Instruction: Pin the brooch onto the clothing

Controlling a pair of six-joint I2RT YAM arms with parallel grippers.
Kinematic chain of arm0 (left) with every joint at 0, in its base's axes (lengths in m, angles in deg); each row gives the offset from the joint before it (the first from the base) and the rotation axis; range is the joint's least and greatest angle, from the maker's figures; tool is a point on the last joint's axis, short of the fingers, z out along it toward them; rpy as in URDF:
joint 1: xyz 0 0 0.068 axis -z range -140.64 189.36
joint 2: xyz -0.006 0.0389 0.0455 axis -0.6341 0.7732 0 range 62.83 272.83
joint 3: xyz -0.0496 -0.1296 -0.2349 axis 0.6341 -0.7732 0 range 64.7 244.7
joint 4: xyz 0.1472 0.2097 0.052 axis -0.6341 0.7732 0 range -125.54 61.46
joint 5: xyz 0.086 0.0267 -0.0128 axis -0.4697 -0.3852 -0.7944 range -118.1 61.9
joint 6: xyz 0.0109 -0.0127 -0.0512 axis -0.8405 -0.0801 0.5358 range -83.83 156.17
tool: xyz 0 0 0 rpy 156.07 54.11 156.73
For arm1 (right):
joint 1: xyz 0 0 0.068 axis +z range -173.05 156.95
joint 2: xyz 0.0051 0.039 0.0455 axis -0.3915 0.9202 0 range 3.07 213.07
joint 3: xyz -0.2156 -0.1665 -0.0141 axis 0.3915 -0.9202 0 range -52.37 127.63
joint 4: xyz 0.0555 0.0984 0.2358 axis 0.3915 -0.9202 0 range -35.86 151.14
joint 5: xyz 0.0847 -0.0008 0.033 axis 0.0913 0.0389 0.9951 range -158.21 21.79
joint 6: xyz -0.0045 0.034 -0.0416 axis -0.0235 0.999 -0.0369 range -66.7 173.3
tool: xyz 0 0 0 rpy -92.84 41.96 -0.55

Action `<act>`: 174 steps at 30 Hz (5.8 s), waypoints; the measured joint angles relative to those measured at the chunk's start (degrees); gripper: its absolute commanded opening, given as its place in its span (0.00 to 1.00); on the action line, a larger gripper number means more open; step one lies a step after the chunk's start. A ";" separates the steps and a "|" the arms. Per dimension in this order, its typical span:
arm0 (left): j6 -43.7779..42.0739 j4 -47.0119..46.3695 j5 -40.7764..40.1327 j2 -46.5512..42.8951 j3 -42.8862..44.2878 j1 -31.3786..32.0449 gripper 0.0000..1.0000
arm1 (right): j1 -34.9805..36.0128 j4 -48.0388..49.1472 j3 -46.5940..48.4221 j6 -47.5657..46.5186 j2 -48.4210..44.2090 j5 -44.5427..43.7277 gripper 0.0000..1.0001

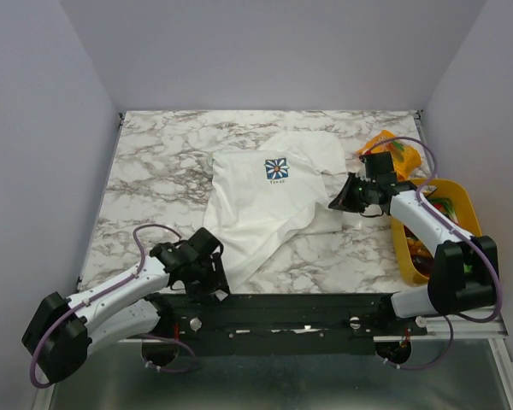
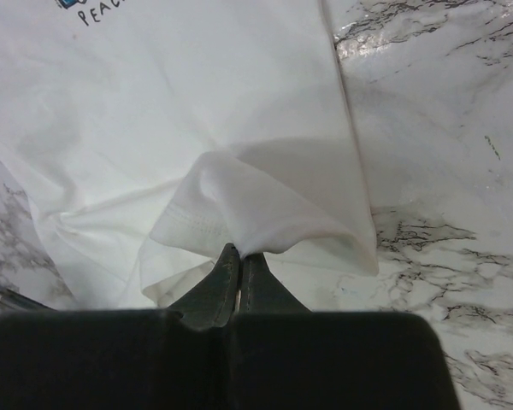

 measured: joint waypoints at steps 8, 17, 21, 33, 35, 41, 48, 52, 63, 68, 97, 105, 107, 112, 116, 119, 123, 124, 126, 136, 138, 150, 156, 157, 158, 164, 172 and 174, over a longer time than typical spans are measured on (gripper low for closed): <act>5.16 -7.67 -0.46 -0.63 -5.18 0.52 0.65 | 0.00 0.20 -0.20 -0.61 0.00 0.57 0.01; 9.03 -14.95 -0.42 1.77 -7.30 1.31 0.00 | 0.00 0.44 -0.31 -1.25 0.00 1.53 0.01; 9.05 -15.08 -0.50 0.81 -7.32 1.68 0.00 | 0.00 0.48 -0.50 -1.38 0.00 1.90 0.01; -1.75 -3.69 -18.62 -4.24 20.22 1.62 0.00 | 0.00 -0.96 0.66 -3.74 -7.32 5.97 0.01; -5.88 -2.47 -23.28 -1.84 28.48 1.51 0.00 | 0.00 -1.73 3.39 -4.26 -10.49 6.54 0.01; -18.03 -3.54 -33.05 0.44 48.06 1.36 0.00 | 0.00 -2.36 12.94 -6.73 -21.14 10.03 0.01; -29.62 -4.92 -33.75 -2.10 61.59 1.36 0.00 | 0.00 -2.93 21.70 -8.68 -32.94 17.35 0.01; -33.75 -4.13 -30.64 -2.58 67.21 1.36 0.00 | 0.00 -2.93 26.25 -8.57 -36.57 20.98 0.01; -40.50 -2.93 -31.93 1.51 78.86 1.36 0.00 | 0.00 -3.96 39.82 -8.09 -30.47 18.21 0.01; -42.82 -2.69 -37.22 11.02 84.89 -1.36 0.00 | 0.00 -4.92 43.78 -8.04 -16.04 14.88 0.01; -28.04 -24.65 4.42 36.24 96.65 -47.12 0.00 | -5.25 16.61 73.29 -8.26 14.12 12.33 0.01; -27.96 -32.24 -0.39 9.01 44.72 -44.81 0.00 | -5.25 22.56 29.00 -9.09 -5.07 13.49 0.01; -26.99 -31.78 -1.66 6.54 33.57 -44.57 0.00 | -5.25 22.80 16.26 -8.48 -6.29 14.47 0.01; -24.30 -21.44 -3.45 1.95 11.30 -44.15 0.00 | -5.25 17.16 -12.37 -7.69 -8.22 15.06 0.01; -22.88 -12.96 -3.82 -5.88 8.26 -43.80 0.00 | -5.20 10.21 -21.73 -5.64 -18.88 14.73 0.01; -21.68 -9.57 -4.42 -10.05 9.81 -43.43 0.00 | -5.22 8.15 -22.56 -4.04 -26.86 13.92 0.01; -21.09 -5.68 -4.85 -10.43 11.96 -43.10 0.00 | -5.22 4.79 -22.58 -2.19 -30.34 13.25 0.01; -21.09 -5.07 -4.87 -10.14 12.04 -43.10 0.00 | -5.22 3.56 -22.60 -1.97 -30.29 13.18 0.01; -21.18 -2.84 -4.85 -9.49 12.07 -43.10 0.00 | -5.22 1.33 -23.06 -1.57 -30.12 13.11 0.01; -24.26 6.95 -5.11 -9.51 12.15 -43.10 0.00 | -5.22 -7.26 -25.09 -0.55 -30.51 13.81 0.01; -24.63 8.31 -5.09 -10.12 12.15 -43.10 0.00 | -5.22 -9.25 -25.09 -0.52 -31.32 13.81 0.01; -27.65 15.58 -4.96 -13.99 12.17 -43.10 0.20 | -5.22 -18.47 -24.20 -0.72 -34.60 14.12 0.01; -28.79 16.76 -4.72 -14.95 12.20 -43.10 0.98 | -5.22 -20.68 -24.20 -1.55 -34.95 15.10 0.58; -29.00 17.07 -4.66 -15.34 12.35 -43.10 0.99 | -5.20 -21.18 -24.20 -1.70 -34.88 15.72 0.68; -29.33 17.59 -4.76 -15.80 12.72 -43.10 0.99 | -5.14 -21.62 -24.20 -2.19 -34.84 16.22 0.84; -28.89 18.18 -4.90 -17.88 14.95 -43.10 0.99 | -4.09 -24.20 -22.43 -4.17 -36.37 17.88 1.00; -29.27 17.35 -5.09 -16.35 16.00 -43.10 0.99 | -4.04 -24.37 -15.74 -5.25 -37.97 17.64 1.00; -29.42 17.03 -5.09 -16.00 16.57 -43.10 0.99 | -4.04 -24.33 -15.74 -5.25 -37.35 17.49 1.00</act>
